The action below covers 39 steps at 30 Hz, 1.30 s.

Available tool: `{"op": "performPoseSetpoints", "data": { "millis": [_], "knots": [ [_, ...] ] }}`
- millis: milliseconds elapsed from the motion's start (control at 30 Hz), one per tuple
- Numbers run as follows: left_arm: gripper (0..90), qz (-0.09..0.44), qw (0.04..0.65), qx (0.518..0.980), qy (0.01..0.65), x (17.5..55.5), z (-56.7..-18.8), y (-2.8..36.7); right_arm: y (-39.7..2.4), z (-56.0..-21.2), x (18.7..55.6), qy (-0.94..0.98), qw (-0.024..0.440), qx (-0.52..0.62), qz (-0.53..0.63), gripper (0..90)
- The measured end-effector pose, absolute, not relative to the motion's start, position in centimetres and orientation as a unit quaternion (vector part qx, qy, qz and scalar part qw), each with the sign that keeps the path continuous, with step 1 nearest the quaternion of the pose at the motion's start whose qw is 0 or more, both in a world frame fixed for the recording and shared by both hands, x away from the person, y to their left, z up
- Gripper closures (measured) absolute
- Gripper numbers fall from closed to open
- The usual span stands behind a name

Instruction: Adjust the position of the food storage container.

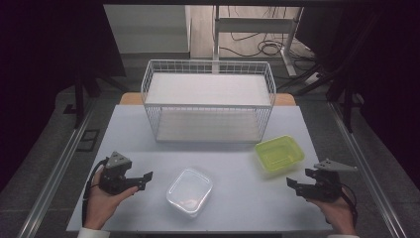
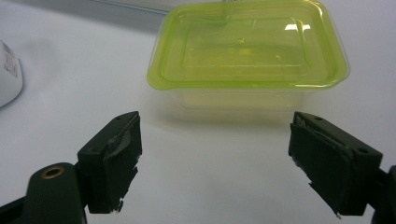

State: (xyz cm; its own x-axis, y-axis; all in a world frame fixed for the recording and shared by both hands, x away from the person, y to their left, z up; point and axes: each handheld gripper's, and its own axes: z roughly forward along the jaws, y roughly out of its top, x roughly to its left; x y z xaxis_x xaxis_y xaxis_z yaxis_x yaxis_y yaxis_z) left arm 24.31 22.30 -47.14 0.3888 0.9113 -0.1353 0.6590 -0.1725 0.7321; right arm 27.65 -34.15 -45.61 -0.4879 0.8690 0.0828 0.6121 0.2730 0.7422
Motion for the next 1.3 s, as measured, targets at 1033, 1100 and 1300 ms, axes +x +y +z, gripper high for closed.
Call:
{"op": "performPoseSetpoints", "data": {
  "millis": [1033,1100,1300],
  "knots": [
    [13.3,0.173,0.378,0.748,0.517,24.2,-46.5,22.4,-33.4,-44.8,27.9,0.793,0.155,0.47,0.355,31.5],
    [13.9,0.173,0.377,0.745,0.523,24.4,-46.6,22.4,-33.0,-44.5,28.4,0.799,0.156,0.463,0.35,32.7],
    [14.0,0.168,0.372,0.748,0.523,24.7,-46.8,22.3,-32.2,-42.9,30.7,0.808,0.156,0.457,0.338,42.4]
  ]
}}
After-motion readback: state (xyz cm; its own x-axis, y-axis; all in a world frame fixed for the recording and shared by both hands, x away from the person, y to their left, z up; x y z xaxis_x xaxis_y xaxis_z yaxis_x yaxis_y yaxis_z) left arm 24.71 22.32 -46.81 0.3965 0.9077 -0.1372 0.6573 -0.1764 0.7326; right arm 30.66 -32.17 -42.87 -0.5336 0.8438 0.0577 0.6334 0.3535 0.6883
